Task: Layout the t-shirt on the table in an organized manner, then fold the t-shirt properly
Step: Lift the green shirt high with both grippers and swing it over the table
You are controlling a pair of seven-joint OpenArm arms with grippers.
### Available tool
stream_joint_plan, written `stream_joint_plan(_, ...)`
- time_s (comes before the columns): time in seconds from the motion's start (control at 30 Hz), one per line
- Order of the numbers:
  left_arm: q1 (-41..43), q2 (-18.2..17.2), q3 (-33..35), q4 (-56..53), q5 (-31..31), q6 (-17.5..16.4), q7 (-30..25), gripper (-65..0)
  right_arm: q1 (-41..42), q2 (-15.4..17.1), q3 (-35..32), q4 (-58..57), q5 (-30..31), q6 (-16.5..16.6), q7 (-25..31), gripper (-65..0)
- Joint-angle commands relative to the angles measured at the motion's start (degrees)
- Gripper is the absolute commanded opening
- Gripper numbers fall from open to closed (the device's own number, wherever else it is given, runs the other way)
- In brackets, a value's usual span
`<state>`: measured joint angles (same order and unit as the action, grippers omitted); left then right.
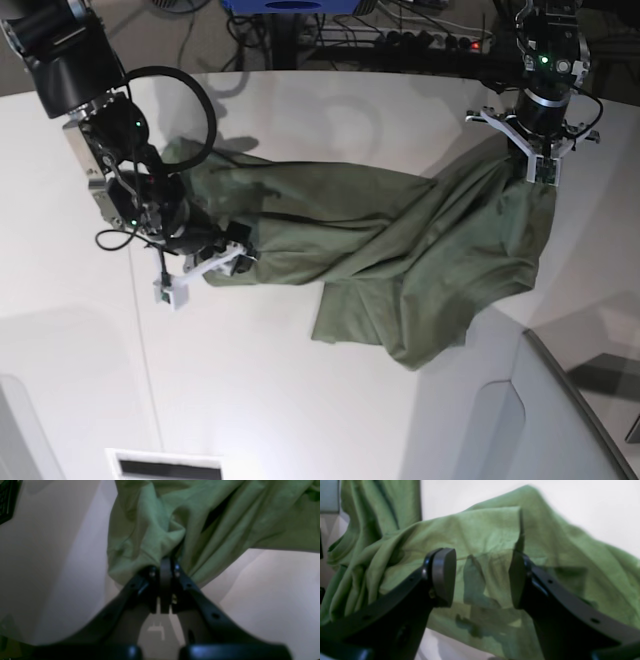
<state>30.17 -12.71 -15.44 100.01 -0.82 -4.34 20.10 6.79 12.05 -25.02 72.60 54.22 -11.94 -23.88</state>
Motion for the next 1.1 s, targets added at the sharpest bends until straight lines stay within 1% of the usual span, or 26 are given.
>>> stream_joint_plan(0.0, 0.0, -0.5, -0.4, 1.0, 0.2, 0.7, -1.2, -65.0, 1.3, -0.1, 0.3, 0.8, 0.4, 0.6, 0.8, -33.8)
stream_joint_plan(0.17, 0.0, -0.5, -0.5, 1.0, 0.2, 0.7, -1.2, -65.0, 1.3, -0.3, 0.3, 0.8, 0.4, 0.6, 0.8, -33.9)
stream_joint_plan(0.2, 0.0, -0.5, -0.5, 0.9, 0.2, 0.7, -1.2, -65.0, 1.3, -0.3, 0.3, 0.7, 0.4, 0.6, 0.8, -34.8)
stream_joint_plan(0.23, 0.0, -0.5, -0.5, 0.9, 0.2, 0.7, -1.2, -65.0, 1.3, -0.3, 0.3, 0.7, 0.4, 0.6, 0.8, -37.8)
stream_joint_plan(0.27, 0.0, -0.5, -0.5, 0.9, 0.1, 0.7, -1.2, -65.0, 1.3, -0.3, 0.3, 0.7, 0.4, 0.6, 0.8, -42.5)
stream_joint_plan(0.3, 0.0, -0.5, -0.5, 0.9, 0.1, 0.7, -1.2, -65.0, 1.3, -0.3, 0.3, 0.7, 0.4, 0.6, 0.7, -48.9)
stream_joint_plan(0.33, 0.0, -0.5, -0.5, 0.5, 0.1, 0.7, -1.2, -65.0, 1.3, -0.3, 0.4, 0.7, 0.4, 0.6, 0.7, -56.7)
stream_joint_plan(0.37, 0.0, -0.5, -0.5, 0.2, 0.1, 0.7, -1.2, -65.0, 1.3, -0.3, 0.6, 0.6, 0.4, 0.6, 0.7, -62.9)
stream_joint_plan(0.4, -0.1, -0.5, -0.5, -0.3, 0.1, 0.7, -1.2, -65.0, 1.3, -0.3, 0.6, 0.1, 0.4, 0.6, 0.7, -65.0)
stream_joint_plan(0.47, -0.5, -0.5, -0.5, -1.1, 0.0, 0.7, -1.2, -65.0, 1.4, -0.3, 0.6, -1.2, 0.4, 0.6, 0.7, -63.6)
stream_joint_plan(0.5, -0.7, -0.5, -0.5, -1.2, 0.0, 0.7, -1.2, -65.0, 1.4, -0.3, 0.6, -1.7, 0.4, 0.6, 0.7, -65.0)
stream_joint_plan(0.6, -0.8, -0.5, -0.5, -2.1, 0.0, 0.7, -1.2, -65.0, 1.4, -0.2, 0.4, -1.9, 0.4, 0.6, 0.7, -65.0)
stream_joint_plan(0.73, -0.9, -0.6, -0.5, -1.2, 0.2, 0.6, -1.2, -65.0, 1.4, -0.1, 0.4, 0.3, 0.4, 0.6, 0.7, -65.0)
stream_joint_plan(0.8, -1.9, -1.3, -0.5, 0.3, 0.2, 0.6, -0.9, -65.0, 1.4, 0.0, 0.5, 3.0, 0.4, 0.6, 0.4, -65.0)
stream_joint_plan(0.87, -2.7, -2.2, -0.5, 1.9, 0.0, 0.6, -0.7, -65.0, 1.6, 0.2, 1.2, 6.3, 0.4, 0.6, -2.1, -65.0)
stream_joint_plan(0.93, -3.9, -3.0, -0.5, 4.0, -0.2, 0.6, -0.6, -65.0, 1.9, 0.8, 3.4, 9.6, 0.4, 0.5, -5.4, -65.0)
stream_joint_plan(0.97, -4.8, -3.3, -0.5, 5.0, -0.3, 0.6, 0.4, -65.0, 2.0, 0.7, 4.8, 11.5, 0.4, 0.5, -7.2, -65.0)
stream_joint_plan(1.07, -9.6, -4.3, -0.5, 7.5, -0.4, 0.5, 6.3, -65.0, 2.8, 0.8, 9.3, 16.1, 0.4, 0.5, -11.4, -65.0)
